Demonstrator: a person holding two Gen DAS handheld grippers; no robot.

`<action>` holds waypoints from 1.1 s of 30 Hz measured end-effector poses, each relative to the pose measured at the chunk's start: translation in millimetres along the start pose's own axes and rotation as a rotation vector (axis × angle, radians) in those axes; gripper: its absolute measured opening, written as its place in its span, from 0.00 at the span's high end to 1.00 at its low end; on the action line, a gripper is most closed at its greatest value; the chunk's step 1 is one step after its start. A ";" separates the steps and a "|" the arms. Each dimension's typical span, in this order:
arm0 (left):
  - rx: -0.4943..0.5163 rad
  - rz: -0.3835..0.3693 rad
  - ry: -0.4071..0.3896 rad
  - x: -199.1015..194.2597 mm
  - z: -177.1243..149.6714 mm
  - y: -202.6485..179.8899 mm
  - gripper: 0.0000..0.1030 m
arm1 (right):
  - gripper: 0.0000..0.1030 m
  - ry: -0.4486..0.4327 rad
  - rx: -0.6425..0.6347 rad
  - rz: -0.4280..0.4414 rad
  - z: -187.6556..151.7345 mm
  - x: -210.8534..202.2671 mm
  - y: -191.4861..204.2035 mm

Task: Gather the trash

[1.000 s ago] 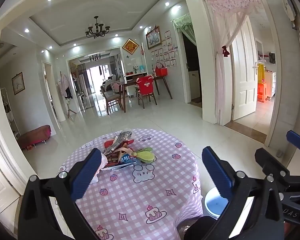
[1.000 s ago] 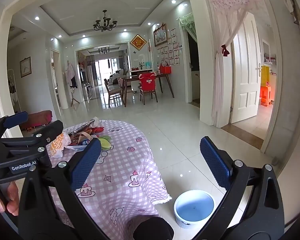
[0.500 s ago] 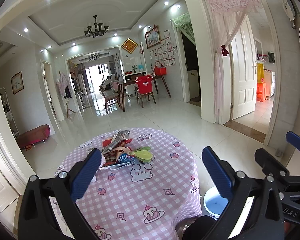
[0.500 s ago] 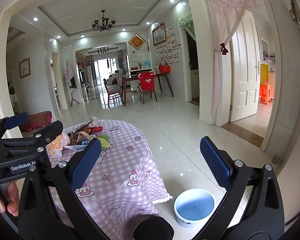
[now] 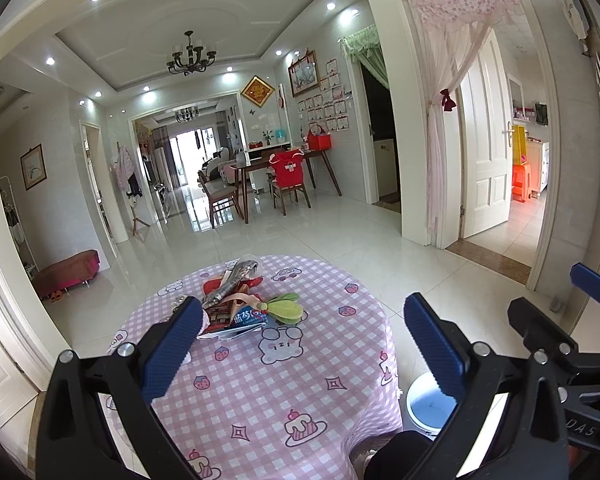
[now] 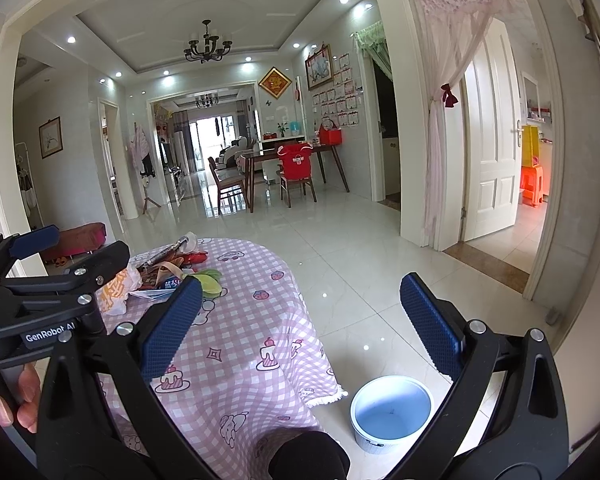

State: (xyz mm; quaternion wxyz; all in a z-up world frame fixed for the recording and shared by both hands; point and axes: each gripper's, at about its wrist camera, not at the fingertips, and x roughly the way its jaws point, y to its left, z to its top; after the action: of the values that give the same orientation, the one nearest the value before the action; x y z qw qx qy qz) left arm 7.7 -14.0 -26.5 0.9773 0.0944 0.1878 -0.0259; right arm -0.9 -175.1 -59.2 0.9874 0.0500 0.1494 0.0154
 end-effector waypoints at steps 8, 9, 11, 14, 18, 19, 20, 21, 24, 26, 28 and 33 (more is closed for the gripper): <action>-0.003 0.002 0.004 -1.2 4.9 6.0 0.04 | 0.06 -0.002 -0.001 0.005 -5.9 3.8 3.9; -0.002 0.002 0.004 -1.1 5.0 5.9 0.04 | 0.06 -0.003 -0.001 0.005 -5.9 3.5 3.9; -0.002 0.001 0.003 -0.8 4.8 5.7 0.04 | 0.06 -0.003 0.000 0.006 -5.5 3.2 3.6; -0.002 0.002 0.005 -1.1 5.1 5.5 0.04 | 0.06 -0.002 0.000 0.007 -6.3 3.8 4.5; -0.002 0.001 0.006 -0.7 4.6 5.2 0.04 | 0.06 -0.005 0.000 0.007 -7.3 2.5 5.3; -0.002 0.002 0.005 -1.2 4.7 5.2 0.04 | 0.06 -0.004 0.001 0.007 -6.8 2.4 5.1; -0.002 0.003 0.004 -1.4 4.7 5.4 0.04 | 0.06 -0.003 0.001 0.007 -6.8 2.5 5.4; -0.002 0.003 0.004 -1.3 4.7 5.3 0.04 | 0.06 -0.005 0.000 0.007 -6.4 2.2 4.7; -0.002 0.004 0.004 -1.2 4.5 5.4 0.04 | 0.06 -0.004 0.001 0.008 -6.2 2.1 4.6; -0.003 0.002 0.006 -2.6 6.4 7.9 0.04 | 0.06 -0.002 -0.002 0.010 -5.6 2.1 3.8; -0.001 0.005 0.005 -2.4 6.0 7.5 0.04 | 0.06 -0.002 -0.004 0.010 -5.8 2.0 4.9; 0.000 0.004 0.005 -2.7 6.3 7.4 0.04 | 0.06 0.000 -0.003 0.011 -5.8 2.0 5.5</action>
State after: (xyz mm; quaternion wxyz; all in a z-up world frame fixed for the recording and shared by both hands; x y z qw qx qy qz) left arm 8.1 -7.9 -18.5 0.9769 0.0947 0.1902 -0.0234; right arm -0.8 -169.0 -64.7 0.9874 0.0491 0.1490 0.0210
